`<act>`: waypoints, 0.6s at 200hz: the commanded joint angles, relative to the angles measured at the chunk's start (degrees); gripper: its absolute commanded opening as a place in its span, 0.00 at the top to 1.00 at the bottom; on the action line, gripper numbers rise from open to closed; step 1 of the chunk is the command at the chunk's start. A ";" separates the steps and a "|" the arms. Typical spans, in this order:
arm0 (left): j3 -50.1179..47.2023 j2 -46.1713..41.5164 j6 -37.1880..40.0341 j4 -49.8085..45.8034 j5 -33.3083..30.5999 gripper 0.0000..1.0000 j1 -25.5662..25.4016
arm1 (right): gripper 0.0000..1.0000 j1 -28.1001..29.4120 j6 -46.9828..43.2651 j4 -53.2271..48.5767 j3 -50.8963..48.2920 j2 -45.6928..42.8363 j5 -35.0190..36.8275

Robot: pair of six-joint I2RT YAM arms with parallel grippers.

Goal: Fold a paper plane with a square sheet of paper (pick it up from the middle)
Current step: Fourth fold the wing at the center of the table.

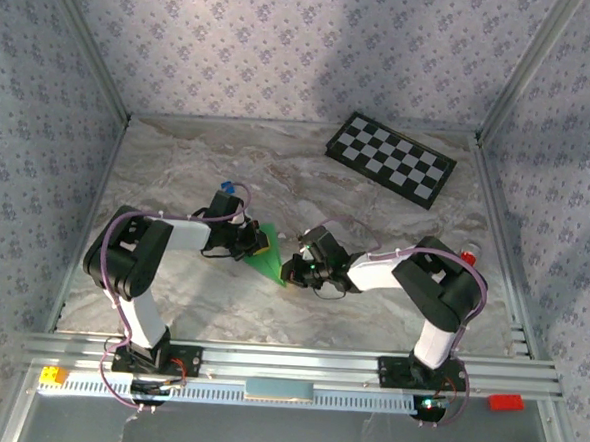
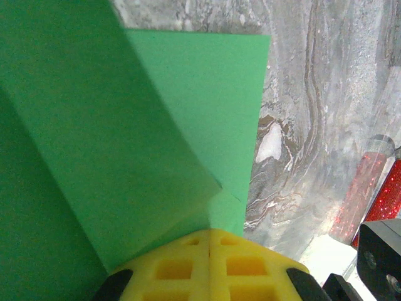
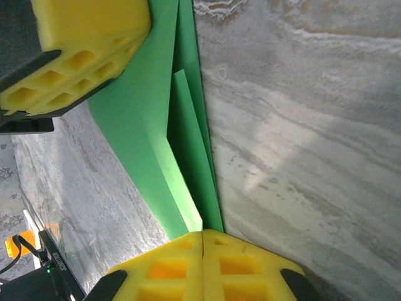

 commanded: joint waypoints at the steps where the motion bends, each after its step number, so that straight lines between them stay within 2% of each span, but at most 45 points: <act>1: 0.24 1.82 1.26 -2.42 -1.88 0.98 -0.20 | 0.92 0.16 -0.78 -7.40 -2.64 -0.38 1.34; 46: 0.15 1.77 1.16 -2.25 -1.77 0.98 -0.25 | 0.85 0.32 -2.96 -10.13 -1.38 -2.77 2.52; 120: 0.10 1.76 1.08 -2.16 -1.69 0.98 -0.16 | 0.84 0.77 -4.68 -13.94 -0.44 -2.04 3.68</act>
